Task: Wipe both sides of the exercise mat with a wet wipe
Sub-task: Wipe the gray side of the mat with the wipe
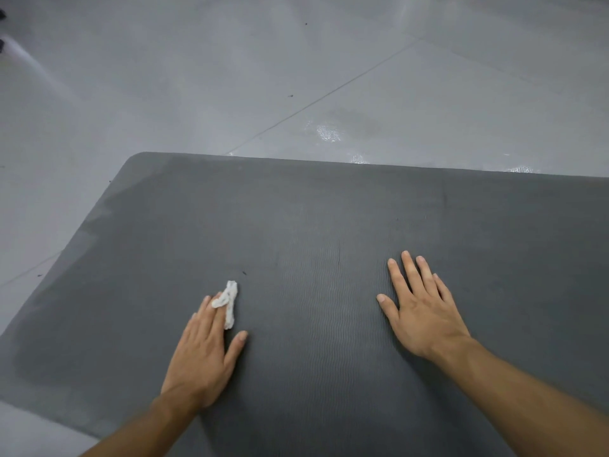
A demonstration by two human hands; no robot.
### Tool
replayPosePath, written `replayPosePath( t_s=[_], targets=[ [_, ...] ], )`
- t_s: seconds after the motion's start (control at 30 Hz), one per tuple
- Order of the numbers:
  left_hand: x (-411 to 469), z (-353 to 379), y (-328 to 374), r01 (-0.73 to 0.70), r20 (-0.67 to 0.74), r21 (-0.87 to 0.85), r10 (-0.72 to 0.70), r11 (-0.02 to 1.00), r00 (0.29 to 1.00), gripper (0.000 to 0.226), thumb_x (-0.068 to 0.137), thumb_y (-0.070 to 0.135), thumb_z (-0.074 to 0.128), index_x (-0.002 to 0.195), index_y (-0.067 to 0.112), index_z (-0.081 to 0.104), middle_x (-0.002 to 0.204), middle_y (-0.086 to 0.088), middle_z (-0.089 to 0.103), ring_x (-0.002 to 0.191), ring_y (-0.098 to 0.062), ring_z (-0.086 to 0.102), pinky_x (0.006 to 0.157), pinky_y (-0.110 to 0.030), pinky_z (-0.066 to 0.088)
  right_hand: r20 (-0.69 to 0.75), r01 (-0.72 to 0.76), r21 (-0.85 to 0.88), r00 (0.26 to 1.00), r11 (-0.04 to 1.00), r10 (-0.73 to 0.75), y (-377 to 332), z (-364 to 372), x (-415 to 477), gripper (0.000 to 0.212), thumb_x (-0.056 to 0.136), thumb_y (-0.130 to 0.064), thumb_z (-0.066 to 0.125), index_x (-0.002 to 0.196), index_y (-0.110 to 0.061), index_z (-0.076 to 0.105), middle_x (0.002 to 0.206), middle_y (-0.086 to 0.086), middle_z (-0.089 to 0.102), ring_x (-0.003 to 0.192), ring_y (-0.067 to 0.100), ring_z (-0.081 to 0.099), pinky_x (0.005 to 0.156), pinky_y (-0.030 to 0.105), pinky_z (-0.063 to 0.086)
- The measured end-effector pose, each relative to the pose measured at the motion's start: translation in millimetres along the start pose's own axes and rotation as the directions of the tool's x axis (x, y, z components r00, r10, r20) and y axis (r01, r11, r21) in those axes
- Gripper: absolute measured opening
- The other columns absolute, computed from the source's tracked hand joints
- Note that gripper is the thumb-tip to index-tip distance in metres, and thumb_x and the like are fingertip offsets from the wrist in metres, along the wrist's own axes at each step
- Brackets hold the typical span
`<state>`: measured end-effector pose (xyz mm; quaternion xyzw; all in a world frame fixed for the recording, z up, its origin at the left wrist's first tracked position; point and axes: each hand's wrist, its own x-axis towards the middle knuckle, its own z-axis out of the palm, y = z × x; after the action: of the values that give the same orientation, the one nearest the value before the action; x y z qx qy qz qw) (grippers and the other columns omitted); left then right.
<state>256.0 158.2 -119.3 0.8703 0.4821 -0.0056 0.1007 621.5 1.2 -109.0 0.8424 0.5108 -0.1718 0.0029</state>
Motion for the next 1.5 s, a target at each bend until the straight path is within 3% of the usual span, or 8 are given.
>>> replayPosePath(
  t_s=[0.13, 0.33, 0.57, 0.77, 0.87, 1.0, 1.13, 1.5],
  targets=[
    [2.6, -4.4, 6.0, 0.106, -0.035, -0.111, -0.111, 0.988, 0.993, 0.089, 0.096, 0.074, 0.022, 0.166, 0.021, 0.007, 0.172, 0.003, 0.016, 0.159, -0.015, 0.010, 0.128, -0.033, 0.009, -0.020, -0.005, -0.023, 1.000, 1.000, 0.004, -2.9, 2.7, -0.9, 0.084, 0.091, -0.062, -0.013, 0.165, -0.023, -0.011, 0.172, 0.002, -0.020, 0.159, 0.023, -0.019, 0.126, 0.038, -0.007],
    [-9.6, -4.6, 77.6, -0.380, 0.042, -0.130, 0.388, 0.916, 0.921, 0.085, 0.103, 0.057, 0.044, 0.165, 0.011, 0.009, 0.174, -0.002, 0.002, 0.160, -0.025, 0.000, 0.126, -0.045, 0.012, -0.104, -0.002, -0.007, 0.995, 1.000, 0.001, -22.9, 19.1, -19.6, 0.081, 0.100, -0.063, 0.001, 0.166, -0.014, 0.008, 0.174, 0.004, -0.001, 0.161, 0.025, -0.006, 0.129, 0.040, 0.004],
    [-49.5, -3.5, 102.8, -0.561, 0.138, 0.036, 0.552, 0.827, 0.822, 0.082, 0.107, 0.060, 0.036, 0.166, 0.013, 0.003, 0.174, 0.000, -0.004, 0.160, -0.022, -0.003, 0.125, -0.039, 0.011, -0.147, 0.086, -0.057, 0.985, 0.995, -0.094, -43.6, 33.0, -38.5, 0.076, 0.105, -0.058, 0.020, 0.164, -0.011, 0.024, 0.173, 0.006, 0.016, 0.160, 0.026, 0.010, 0.126, 0.039, 0.008],
    [-37.4, -4.1, 32.7, -0.323, 0.076, 0.058, 0.319, 0.945, 0.945, 0.072, 0.107, 0.054, 0.033, 0.164, 0.013, 0.020, 0.172, 0.003, 0.015, 0.159, -0.020, 0.014, 0.125, -0.039, 0.017, -0.165, 0.141, -0.059, 0.975, 0.988, -0.149, -48.0, 35.9, -43.2, 0.073, 0.106, -0.056, 0.020, 0.164, -0.011, 0.021, 0.173, 0.006, 0.015, 0.160, 0.024, 0.010, 0.127, 0.037, 0.004],
    [-31.7, -7.5, 7.2, -0.174, 0.082, 0.136, 0.164, 0.975, 0.983, 0.075, 0.106, 0.060, 0.022, 0.164, 0.012, 0.022, 0.171, 0.001, 0.019, 0.159, -0.016, 0.009, 0.128, -0.035, 0.008, -0.157, 0.191, -0.080, 0.967, 0.978, -0.201, -52.2, 37.2, -49.8, 0.073, 0.106, -0.056, 0.021, 0.164, -0.011, 0.025, 0.172, 0.007, 0.018, 0.160, 0.025, 0.012, 0.127, 0.040, 0.009],
    [-28.1, -14.8, -14.1, 0.088, 0.037, 0.042, -0.090, 0.995, 0.995, 0.084, 0.099, 0.067, 0.015, 0.165, 0.014, 0.020, 0.172, 0.001, 0.015, 0.159, -0.015, 0.004, 0.130, -0.039, 0.008, -0.151, 0.238, -0.092, 0.956, 0.967, -0.250, -55.7, 40.4, -57.7, 0.075, 0.106, -0.057, 0.020, 0.164, -0.011, 0.026, 0.173, 0.006, 0.018, 0.161, 0.025, 0.011, 0.128, 0.044, 0.015],
    [-35.3, -18.5, -11.3, -0.156, 0.101, 0.060, 0.149, 0.986, 0.984, 0.081, 0.105, 0.063, 0.022, 0.165, 0.009, 0.013, 0.173, -0.003, 0.009, 0.160, -0.016, 0.000, 0.130, -0.039, 0.011, -0.163, 0.236, -0.101, 0.954, 0.967, -0.250, -56.2, 39.3, -58.0, 0.075, 0.105, -0.056, 0.023, 0.164, -0.010, 0.026, 0.173, 0.008, 0.019, 0.160, 0.027, 0.012, 0.129, 0.046, 0.016],
    [-88.9, -1.9, 61.0, -0.457, 0.214, -0.049, 0.457, 0.888, 0.864, 0.079, 0.106, 0.054, 0.034, 0.164, 0.006, 0.010, 0.173, -0.006, 0.005, 0.160, -0.026, -0.002, 0.128, -0.051, 0.017, -0.201, 0.233, -0.106, 0.947, 0.967, -0.250, -56.2, 43.0, -61.7, 0.074, 0.107, -0.056, 0.021, 0.165, -0.010, 0.020, 0.173, 0.010, 0.015, 0.161, 0.028, 0.009, 0.129, 0.047, 0.014]
  ],
)
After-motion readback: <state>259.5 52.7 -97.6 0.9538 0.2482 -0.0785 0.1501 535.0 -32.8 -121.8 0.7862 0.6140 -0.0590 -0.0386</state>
